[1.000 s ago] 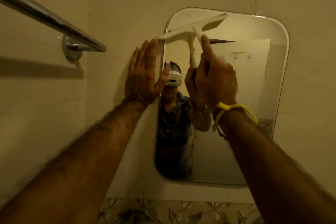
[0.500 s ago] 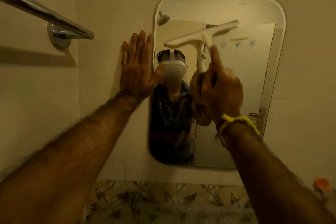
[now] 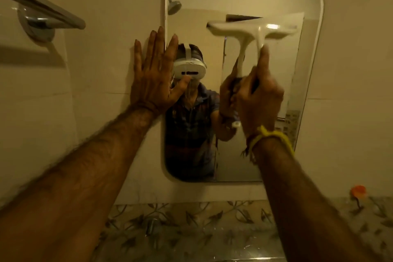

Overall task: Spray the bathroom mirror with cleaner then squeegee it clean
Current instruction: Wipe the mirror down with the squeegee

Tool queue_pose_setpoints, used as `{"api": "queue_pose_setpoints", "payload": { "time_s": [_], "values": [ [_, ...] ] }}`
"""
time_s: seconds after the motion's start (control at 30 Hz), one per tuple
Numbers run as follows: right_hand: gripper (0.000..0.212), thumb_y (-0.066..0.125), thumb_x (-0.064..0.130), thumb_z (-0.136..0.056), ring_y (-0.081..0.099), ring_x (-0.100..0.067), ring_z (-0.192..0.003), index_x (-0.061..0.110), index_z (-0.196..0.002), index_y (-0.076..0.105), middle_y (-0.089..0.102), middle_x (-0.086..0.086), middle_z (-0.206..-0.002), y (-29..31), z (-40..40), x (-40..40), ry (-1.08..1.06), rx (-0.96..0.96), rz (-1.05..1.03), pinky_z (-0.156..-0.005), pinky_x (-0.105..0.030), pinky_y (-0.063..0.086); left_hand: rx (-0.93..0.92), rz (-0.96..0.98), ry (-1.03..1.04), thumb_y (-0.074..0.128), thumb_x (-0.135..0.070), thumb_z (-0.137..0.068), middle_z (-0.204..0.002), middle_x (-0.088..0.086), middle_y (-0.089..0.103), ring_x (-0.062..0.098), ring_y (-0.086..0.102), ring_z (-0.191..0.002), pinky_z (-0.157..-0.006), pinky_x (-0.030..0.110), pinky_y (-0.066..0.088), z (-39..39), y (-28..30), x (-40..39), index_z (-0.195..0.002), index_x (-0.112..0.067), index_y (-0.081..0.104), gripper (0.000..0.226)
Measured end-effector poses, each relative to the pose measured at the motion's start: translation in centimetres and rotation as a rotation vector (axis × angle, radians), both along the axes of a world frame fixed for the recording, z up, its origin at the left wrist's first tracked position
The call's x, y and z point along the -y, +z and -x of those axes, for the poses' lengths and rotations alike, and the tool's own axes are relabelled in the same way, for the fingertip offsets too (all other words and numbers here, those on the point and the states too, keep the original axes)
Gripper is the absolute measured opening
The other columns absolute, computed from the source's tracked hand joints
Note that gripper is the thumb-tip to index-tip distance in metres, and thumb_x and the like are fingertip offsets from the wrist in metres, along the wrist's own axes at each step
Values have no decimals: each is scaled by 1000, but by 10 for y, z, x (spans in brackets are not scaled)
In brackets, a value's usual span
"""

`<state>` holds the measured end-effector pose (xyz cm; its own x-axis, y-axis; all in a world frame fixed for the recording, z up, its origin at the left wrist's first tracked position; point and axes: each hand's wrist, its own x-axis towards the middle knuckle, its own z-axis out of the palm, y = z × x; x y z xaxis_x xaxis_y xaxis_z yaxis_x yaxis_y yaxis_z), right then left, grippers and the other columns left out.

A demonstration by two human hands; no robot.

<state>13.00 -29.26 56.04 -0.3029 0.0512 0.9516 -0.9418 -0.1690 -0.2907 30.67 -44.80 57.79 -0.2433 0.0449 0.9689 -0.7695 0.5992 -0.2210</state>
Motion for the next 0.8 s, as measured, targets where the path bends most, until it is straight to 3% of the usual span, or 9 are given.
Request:
{"api": "queue_pose_setpoints", "payload": {
  "time_s": [0.1, 0.17, 0.27, 0.33, 0.43, 0.57, 0.67, 0.73, 0.8],
  "values": [
    [61, 32, 39, -96, 59, -21, -60, 9, -150, 28, 62, -10, -72, -53, -8, -7, 80, 0, -41, -60, -37, 57, 17, -16, -7, 27, -66, -99, -168, 22, 12, 36, 10, -157, -124, 65, 5, 0, 0, -1, -162, -13, 18, 83],
    [59, 36, 35, -97, 59, -20, -60, 10, -151, 29, 62, -8, -72, -47, -1, -8, 72, 14, -14, -61, -35, 58, 27, -9, -6, 25, -66, -99, -168, 21, 12, 36, 10, -157, -124, 64, 6, 0, -1, -2, -162, -13, 18, 83],
    [52, 42, 21, -99, 50, -1, -50, 12, -149, 37, 50, 9, -60, 11, 21, -3, -52, 142, 137, -55, -4, 48, 21, 6, -37, 28, -65, -100, -168, 21, 14, 36, 11, -157, -125, 63, 6, 0, -1, -3, -162, -12, 19, 82],
    [49, 44, 16, -97, 39, 6, -42, 9, -145, 43, 36, 19, -53, 44, 30, -1, -102, 251, 196, -49, 5, 36, 19, 10, -46, 29, -64, -101, -168, 21, 14, 36, 11, -157, -125, 62, 6, 0, -2, -2, -162, -12, 19, 81],
    [49, 45, 15, -98, 46, 2, -40, 7, -146, 40, 33, 19, -51, 29, 17, 1, -79, 274, 193, -44, 3, 35, 32, 11, -50, 36, -61, -100, -168, 20, 13, 35, 10, -157, -126, 61, 5, -1, -1, -2, -162, -12, 18, 81],
    [54, 44, 18, -99, 46, -2, -46, 11, -151, 31, 48, 8, -58, -54, -14, 4, 6, 270, 129, -46, -3, 38, 36, 30, -75, 40, -57, -99, -168, 20, 16, 35, 13, -157, -125, 62, 7, -1, -3, -2, -162, -11, 20, 80],
    [52, 44, 16, -100, 49, -3, -46, 11, -150, 33, 47, 9, -58, -35, -12, 2, -7, 308, 145, -44, -6, 37, 41, 38, -91, 40, -57, -100, -168, 20, 16, 34, 14, -157, -125, 63, 9, 0, -3, -1, -162, -12, 20, 79],
    [48, 45, 12, -99, 54, 17, -55, 6, -147, 39, 39, 18, -54, 5, -1, -2, -20, 370, 209, -41, 1, 35, 42, 44, -96, 41, -57, -100, -168, 20, 17, 34, 15, -157, -124, 64, 10, -1, -4, 0, -162, -12, 20, 79],
    [47, 45, 12, -99, 44, 34, -60, 4, -145, 42, 36, 21, -53, 32, 6, -4, -26, 422, 231, -44, 7, 32, 43, 43, -95, 42, -58, -100, -168, 20, 17, 34, 15, -157, -124, 64, 10, -1, -4, 0, -162, -12, 19, 80]
  ]
}}
